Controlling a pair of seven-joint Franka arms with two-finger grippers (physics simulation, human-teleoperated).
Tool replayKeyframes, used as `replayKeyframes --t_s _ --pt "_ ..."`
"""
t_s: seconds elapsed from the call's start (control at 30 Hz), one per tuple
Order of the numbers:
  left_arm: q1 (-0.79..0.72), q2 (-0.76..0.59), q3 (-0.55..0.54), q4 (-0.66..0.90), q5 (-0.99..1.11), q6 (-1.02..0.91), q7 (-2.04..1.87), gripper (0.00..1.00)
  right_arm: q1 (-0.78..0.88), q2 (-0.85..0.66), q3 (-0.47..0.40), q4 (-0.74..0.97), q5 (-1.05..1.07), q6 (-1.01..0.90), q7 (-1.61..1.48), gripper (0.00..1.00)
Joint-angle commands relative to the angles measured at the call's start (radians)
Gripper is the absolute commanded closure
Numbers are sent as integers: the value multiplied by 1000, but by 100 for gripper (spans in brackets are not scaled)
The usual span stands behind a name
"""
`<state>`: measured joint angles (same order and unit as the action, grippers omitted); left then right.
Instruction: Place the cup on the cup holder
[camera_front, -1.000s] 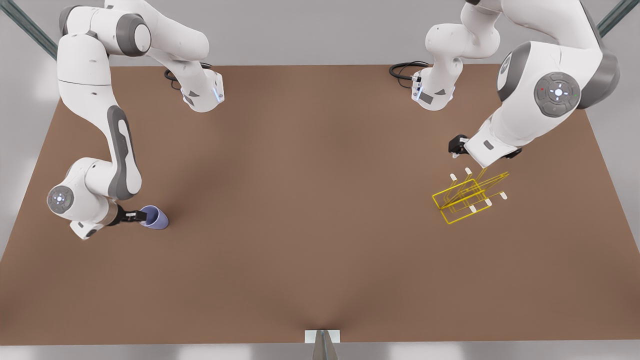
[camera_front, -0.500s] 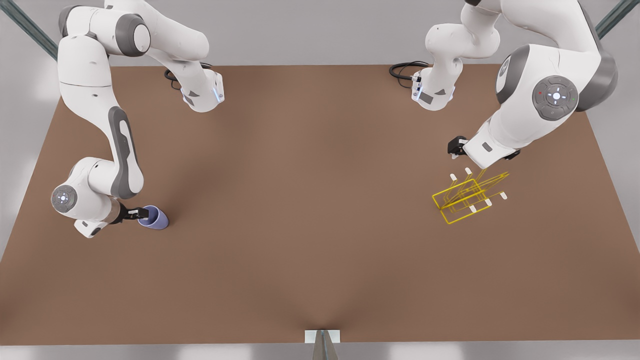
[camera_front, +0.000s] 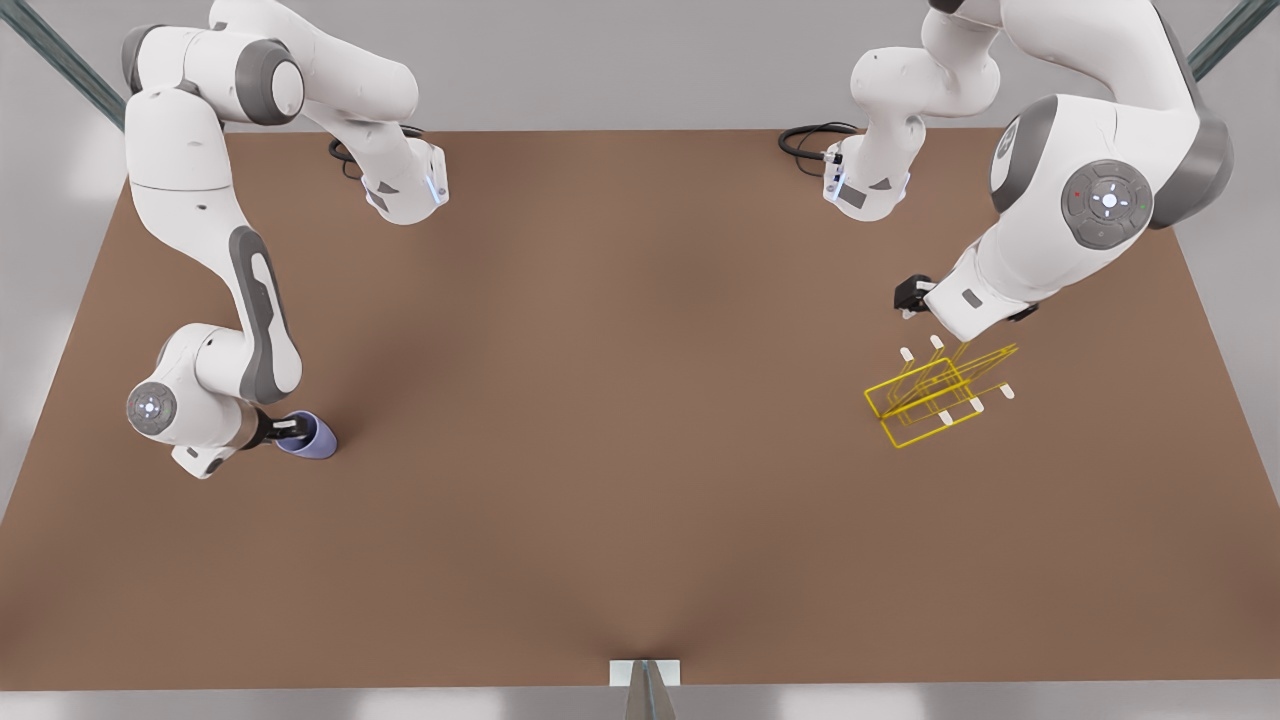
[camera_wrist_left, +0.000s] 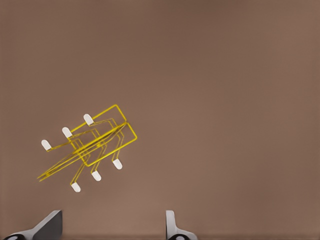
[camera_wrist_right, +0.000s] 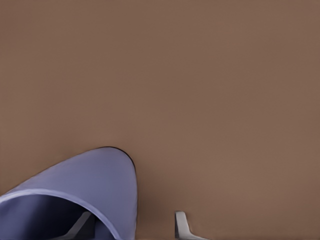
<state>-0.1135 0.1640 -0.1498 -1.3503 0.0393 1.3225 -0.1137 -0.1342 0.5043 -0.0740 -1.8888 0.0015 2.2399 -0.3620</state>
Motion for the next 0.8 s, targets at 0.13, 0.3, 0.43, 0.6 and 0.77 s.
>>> replayKeyframes --t_s 0.13,0.3,0.43,0.6,0.77 --pt "0 -1 -5 0 1 -15 0 0 -7 0 0 0 0 -3 -26 78" --pt "0 -3 -5 0 2 -16 0 0 -10 0 0 0 0 -14 -28 79" --pt "0 -3 -5 2 2 -17 -1 0 -7 -10 3 20 6 -83 -26 79" --pt "0 -3 -5 0 2 -19 -1 0 -9 -12 16 88 140 -290 -21 79" --pt "0 -1 -5 0 2 -26 -1 0 28 -7 62 185 311 -516 26 79"
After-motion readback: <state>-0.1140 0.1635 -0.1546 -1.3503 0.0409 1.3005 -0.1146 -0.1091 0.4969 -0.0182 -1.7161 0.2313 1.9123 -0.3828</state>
